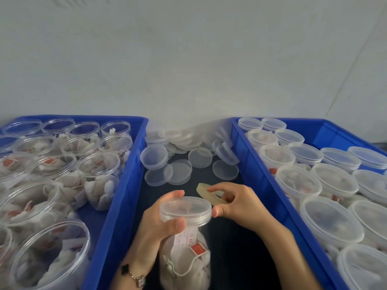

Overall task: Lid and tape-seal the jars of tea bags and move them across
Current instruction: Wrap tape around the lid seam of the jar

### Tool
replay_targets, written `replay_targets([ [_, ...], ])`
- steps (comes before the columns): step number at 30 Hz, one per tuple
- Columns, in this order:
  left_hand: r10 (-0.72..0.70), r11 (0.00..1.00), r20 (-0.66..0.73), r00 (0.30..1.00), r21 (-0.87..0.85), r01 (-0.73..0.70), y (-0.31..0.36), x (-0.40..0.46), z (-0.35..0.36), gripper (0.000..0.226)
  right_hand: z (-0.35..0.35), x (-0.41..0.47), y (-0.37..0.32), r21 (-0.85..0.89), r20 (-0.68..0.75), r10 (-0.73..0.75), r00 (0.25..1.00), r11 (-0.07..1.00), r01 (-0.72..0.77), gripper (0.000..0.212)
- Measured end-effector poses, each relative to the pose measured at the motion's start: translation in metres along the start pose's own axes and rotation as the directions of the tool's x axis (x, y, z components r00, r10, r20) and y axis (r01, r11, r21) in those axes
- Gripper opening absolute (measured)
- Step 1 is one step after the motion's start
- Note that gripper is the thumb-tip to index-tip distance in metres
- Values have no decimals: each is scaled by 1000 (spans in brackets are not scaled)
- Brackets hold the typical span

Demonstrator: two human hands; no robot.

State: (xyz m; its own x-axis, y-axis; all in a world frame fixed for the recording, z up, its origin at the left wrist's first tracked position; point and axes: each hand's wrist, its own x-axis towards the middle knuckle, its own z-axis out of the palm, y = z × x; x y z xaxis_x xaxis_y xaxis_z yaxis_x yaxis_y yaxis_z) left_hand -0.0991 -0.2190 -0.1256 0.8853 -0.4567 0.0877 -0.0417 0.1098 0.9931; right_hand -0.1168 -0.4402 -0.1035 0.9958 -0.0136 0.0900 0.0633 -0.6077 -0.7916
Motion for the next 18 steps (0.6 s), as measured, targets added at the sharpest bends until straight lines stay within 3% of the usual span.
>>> replay_targets([
  [3, -47, 998, 100, 994, -42, 51, -3, -2, 0, 116, 3, 0, -3, 42, 92, -14, 996, 999, 10, 74],
  [7, -87, 995, 47, 995, -45, 89, -5, -3, 2, 120, 2, -2, -5, 7, 54, 2, 999, 1000, -2, 69],
  [12, 44, 992, -68, 997, 118, -36, 3, 1, 5, 106, 0, -1, -11, -259, -89, 94, 992, 959, -114, 100],
  [15, 70, 922, -105, 992, 387, -24, 14, 4, 8, 109, 8, -6, -14, -338, -127, 58, 990, 936, -98, 100],
  [18, 38, 684, -185, 982, 721, 110, 29, 11, 14, 128, 18, -10, -10, -400, -171, -8, 985, 914, -62, 93],
])
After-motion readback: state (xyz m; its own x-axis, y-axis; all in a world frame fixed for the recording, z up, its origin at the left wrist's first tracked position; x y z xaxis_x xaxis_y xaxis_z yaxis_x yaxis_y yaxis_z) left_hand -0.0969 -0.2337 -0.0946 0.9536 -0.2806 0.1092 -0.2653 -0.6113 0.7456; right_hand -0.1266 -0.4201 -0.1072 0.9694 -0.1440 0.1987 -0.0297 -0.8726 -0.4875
